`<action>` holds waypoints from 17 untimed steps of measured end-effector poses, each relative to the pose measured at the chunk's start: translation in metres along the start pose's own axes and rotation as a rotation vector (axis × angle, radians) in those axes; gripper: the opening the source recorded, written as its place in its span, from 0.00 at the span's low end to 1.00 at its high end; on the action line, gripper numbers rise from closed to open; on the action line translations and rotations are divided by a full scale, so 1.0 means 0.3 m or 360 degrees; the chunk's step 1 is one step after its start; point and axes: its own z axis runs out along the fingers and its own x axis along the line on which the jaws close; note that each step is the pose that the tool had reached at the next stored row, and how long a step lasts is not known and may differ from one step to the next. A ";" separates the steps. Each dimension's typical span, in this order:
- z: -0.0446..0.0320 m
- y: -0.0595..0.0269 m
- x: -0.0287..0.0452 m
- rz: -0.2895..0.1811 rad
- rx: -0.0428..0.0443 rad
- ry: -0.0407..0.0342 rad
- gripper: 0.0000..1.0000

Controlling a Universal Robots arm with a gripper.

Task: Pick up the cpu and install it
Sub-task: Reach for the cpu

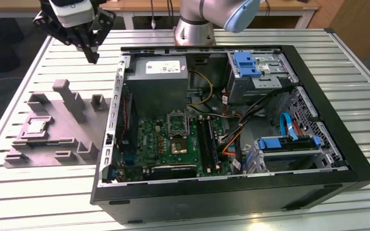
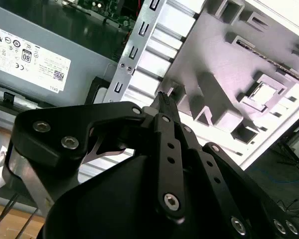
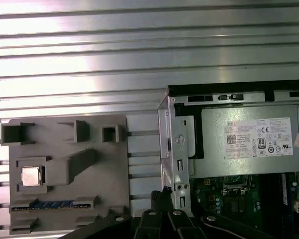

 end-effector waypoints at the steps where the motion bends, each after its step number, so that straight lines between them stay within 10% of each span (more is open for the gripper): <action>1: -0.001 -0.004 0.053 0.0000 0.0000 0.0000 0.11; 5: -0.003 -0.008 0.105 0.0000 0.0000 0.0000 0.11; 17: -0.003 -0.009 0.115 0.0000 0.0000 0.0000 0.11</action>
